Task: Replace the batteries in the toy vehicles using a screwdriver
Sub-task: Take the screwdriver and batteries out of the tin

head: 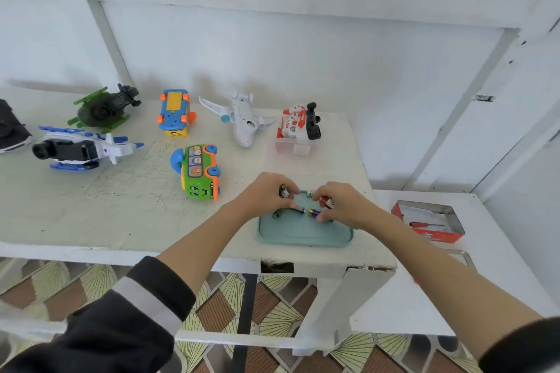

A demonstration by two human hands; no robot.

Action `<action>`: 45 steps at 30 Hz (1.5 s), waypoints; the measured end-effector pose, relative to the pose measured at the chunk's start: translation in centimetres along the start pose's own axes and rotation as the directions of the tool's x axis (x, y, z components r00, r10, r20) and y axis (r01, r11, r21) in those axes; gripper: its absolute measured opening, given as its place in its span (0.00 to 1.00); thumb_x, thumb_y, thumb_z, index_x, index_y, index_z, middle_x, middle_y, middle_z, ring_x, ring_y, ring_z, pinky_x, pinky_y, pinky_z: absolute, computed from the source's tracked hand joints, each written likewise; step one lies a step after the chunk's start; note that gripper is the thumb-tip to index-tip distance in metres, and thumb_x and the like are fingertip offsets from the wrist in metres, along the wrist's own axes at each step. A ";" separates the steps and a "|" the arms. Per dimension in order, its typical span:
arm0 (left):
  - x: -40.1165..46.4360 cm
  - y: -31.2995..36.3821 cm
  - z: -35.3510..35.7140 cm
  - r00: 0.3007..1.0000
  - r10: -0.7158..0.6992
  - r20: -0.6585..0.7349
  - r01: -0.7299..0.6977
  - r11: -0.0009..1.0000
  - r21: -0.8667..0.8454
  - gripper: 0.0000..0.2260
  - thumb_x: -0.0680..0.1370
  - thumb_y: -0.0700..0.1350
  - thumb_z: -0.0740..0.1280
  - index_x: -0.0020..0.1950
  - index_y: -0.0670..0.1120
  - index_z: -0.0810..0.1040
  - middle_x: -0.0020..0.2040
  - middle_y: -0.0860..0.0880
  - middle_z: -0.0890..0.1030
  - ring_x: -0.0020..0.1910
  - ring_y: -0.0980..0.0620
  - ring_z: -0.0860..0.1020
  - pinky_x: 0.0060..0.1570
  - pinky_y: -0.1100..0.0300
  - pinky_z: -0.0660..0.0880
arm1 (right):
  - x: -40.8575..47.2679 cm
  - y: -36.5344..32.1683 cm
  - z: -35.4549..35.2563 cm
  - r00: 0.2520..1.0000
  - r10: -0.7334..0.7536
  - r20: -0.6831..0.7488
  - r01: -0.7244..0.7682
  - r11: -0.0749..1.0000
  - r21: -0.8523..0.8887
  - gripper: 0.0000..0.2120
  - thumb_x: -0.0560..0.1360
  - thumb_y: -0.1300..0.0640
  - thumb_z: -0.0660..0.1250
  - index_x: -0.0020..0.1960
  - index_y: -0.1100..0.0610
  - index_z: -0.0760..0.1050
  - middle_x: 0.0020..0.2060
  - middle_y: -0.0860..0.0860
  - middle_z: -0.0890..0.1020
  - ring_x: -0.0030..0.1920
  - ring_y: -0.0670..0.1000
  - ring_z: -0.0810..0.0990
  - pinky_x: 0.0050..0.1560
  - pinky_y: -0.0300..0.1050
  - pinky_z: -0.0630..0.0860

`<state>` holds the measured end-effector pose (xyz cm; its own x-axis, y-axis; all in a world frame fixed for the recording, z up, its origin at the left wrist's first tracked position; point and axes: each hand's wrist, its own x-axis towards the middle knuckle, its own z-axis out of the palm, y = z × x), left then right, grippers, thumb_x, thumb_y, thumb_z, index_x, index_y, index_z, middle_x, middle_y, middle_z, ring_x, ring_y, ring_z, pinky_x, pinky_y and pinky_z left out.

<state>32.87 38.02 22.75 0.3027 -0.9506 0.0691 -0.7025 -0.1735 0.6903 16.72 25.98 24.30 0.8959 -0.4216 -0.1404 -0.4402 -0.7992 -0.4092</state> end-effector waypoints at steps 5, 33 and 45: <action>-0.2 -0.1 0.5 0.997 0.041 -0.072 -0.045 0.998 -0.051 0.11 0.75 0.33 0.69 0.57 0.41 0.79 0.42 0.49 0.80 0.41 0.55 0.76 0.42 0.77 0.68 | 0.1 -0.4 0.2 0.992 -0.010 -0.122 0.023 0.994 0.108 0.18 0.71 0.59 0.71 0.58 0.61 0.69 0.49 0.52 0.74 0.48 0.51 0.72 0.42 0.38 0.63; -0.2 -1.0 3.1 0.974 0.012 -0.224 -0.066 0.971 -0.231 0.13 0.77 0.28 0.64 0.59 0.39 0.75 0.51 0.52 0.81 0.52 0.61 0.78 0.54 0.77 0.68 | 0.6 -0.1 2.2 0.930 -0.135 -0.343 0.216 0.953 0.210 0.07 0.74 0.74 0.59 0.48 0.68 0.74 0.44 0.59 0.76 0.45 0.52 0.70 0.44 0.35 0.63; -0.4 -0.9 3.0 0.994 0.040 -0.104 -0.058 0.984 -0.169 0.18 0.78 0.30 0.64 0.67 0.39 0.71 0.64 0.44 0.77 0.62 0.53 0.73 0.59 0.77 0.65 | -0.2 -0.1 2.7 0.978 -0.152 -0.141 0.181 0.957 0.226 0.17 0.75 0.71 0.60 0.63 0.63 0.66 0.55 0.54 0.69 0.51 0.47 0.67 0.46 0.25 0.62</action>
<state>31.39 37.76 19.94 0.3393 -0.9250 0.1713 -0.5999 -0.0725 0.7968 16.71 27.30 21.94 0.9348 -0.3514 0.0517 -0.2455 -0.7445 -0.6208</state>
